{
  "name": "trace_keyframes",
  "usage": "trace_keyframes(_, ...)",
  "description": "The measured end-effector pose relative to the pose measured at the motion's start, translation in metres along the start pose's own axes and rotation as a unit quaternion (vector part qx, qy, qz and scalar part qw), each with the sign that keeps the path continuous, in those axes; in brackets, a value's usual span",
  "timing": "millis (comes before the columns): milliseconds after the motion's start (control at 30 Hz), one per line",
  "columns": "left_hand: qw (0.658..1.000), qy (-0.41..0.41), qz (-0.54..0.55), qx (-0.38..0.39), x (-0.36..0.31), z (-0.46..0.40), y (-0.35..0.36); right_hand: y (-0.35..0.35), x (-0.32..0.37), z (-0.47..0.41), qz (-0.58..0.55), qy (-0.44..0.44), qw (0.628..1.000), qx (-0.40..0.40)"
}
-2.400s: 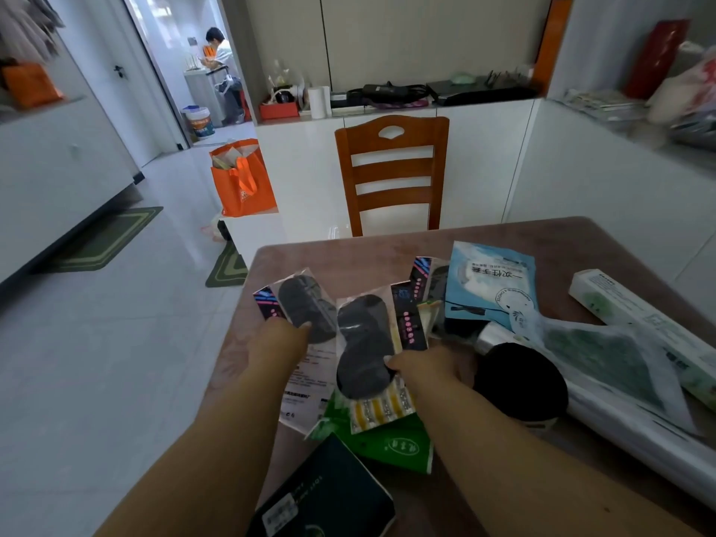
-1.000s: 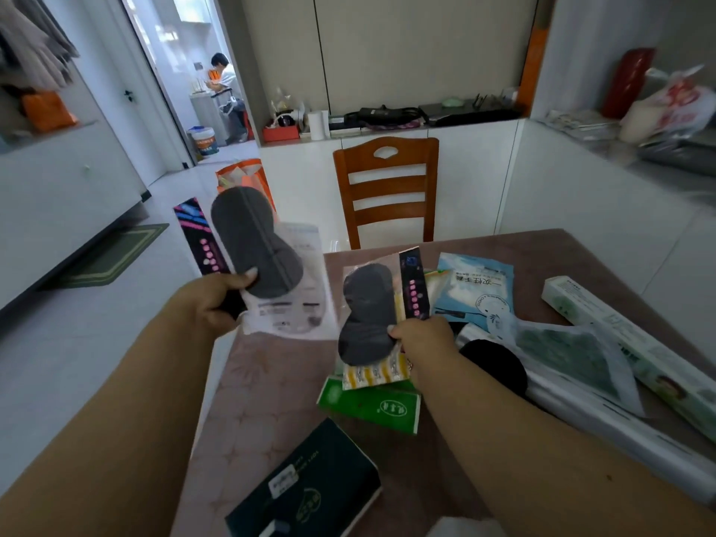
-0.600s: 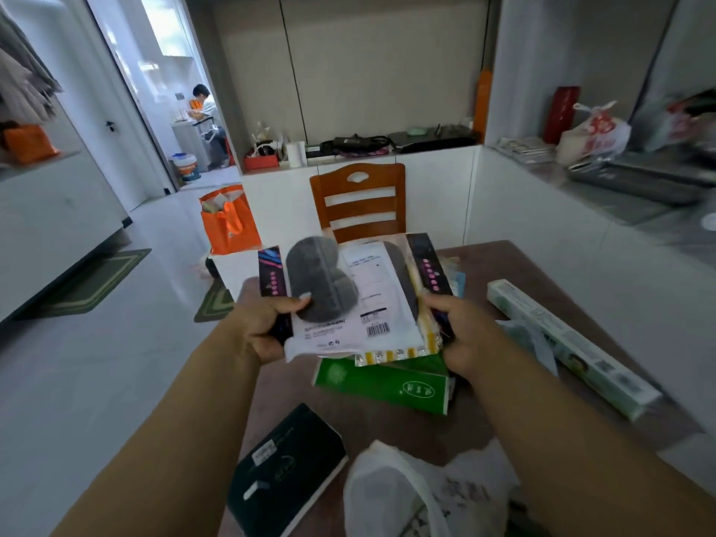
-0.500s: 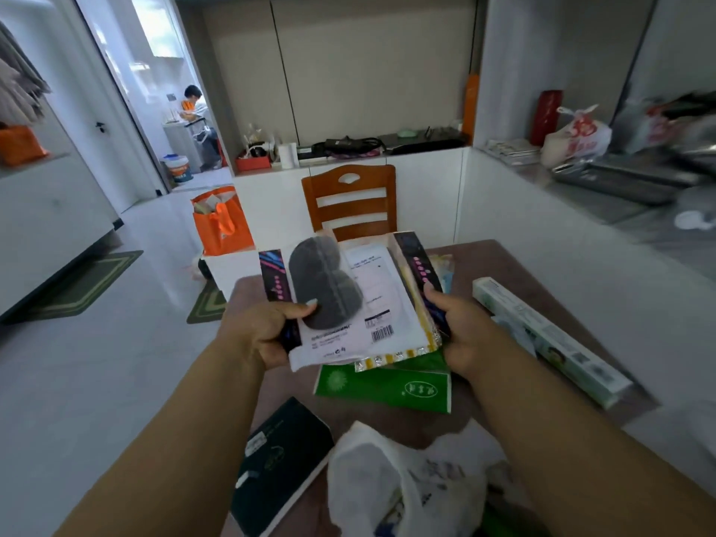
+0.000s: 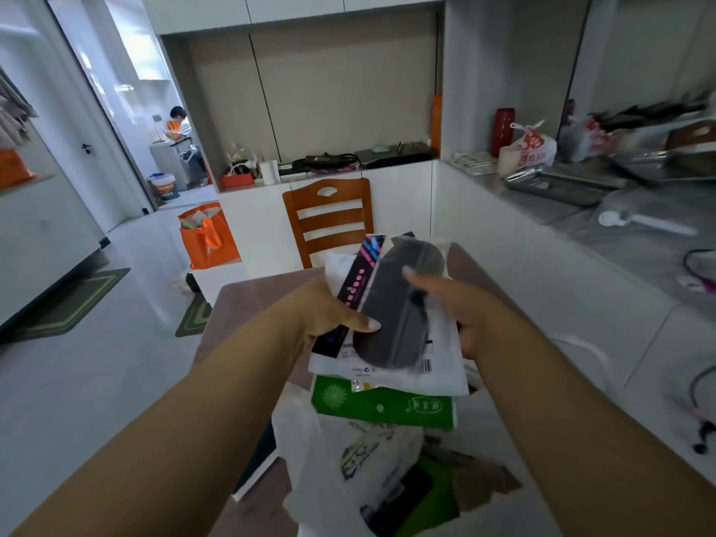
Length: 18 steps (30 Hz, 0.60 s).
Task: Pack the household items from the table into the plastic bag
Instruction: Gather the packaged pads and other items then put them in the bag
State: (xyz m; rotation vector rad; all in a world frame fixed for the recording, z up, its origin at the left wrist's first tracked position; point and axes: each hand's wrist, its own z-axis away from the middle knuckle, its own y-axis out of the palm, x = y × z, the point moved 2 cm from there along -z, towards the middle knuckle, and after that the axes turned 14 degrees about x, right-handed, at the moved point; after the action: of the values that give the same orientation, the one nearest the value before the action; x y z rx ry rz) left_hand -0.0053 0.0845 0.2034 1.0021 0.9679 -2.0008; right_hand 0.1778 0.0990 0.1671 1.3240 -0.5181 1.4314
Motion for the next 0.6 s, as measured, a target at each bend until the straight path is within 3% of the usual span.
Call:
trace_keyframes(167, 0.999, 0.017, -0.038, -0.018, -0.016, 0.020, 0.035, -0.008, -0.003, 0.030, -0.023, -0.060, 0.993, -0.102)
trace_keyframes(233, 0.992, 0.000, -0.089, -0.089, -0.014, 0.030, 0.036, -0.017, 0.002, 0.044, -0.032, -0.104, 0.987, -0.119)
trace_keyframes(333, 0.946, -0.062, -0.204, -0.243, 0.003, 0.047, 0.036, -0.027, 0.006, 0.062, -0.015, -0.162, 0.976, -0.147)
trace_keyframes(400, 0.929, -0.073, -0.217, -0.290, 0.021, 0.056, 0.039, -0.031, 0.002, 0.071, -0.013, -0.172, 0.973, -0.152)
trace_keyframes(600, 0.917, -0.115, -0.228, -0.307, 0.054, 0.078, 0.056, -0.037, -0.012, 0.083, 0.000, -0.160, 0.979, -0.124)
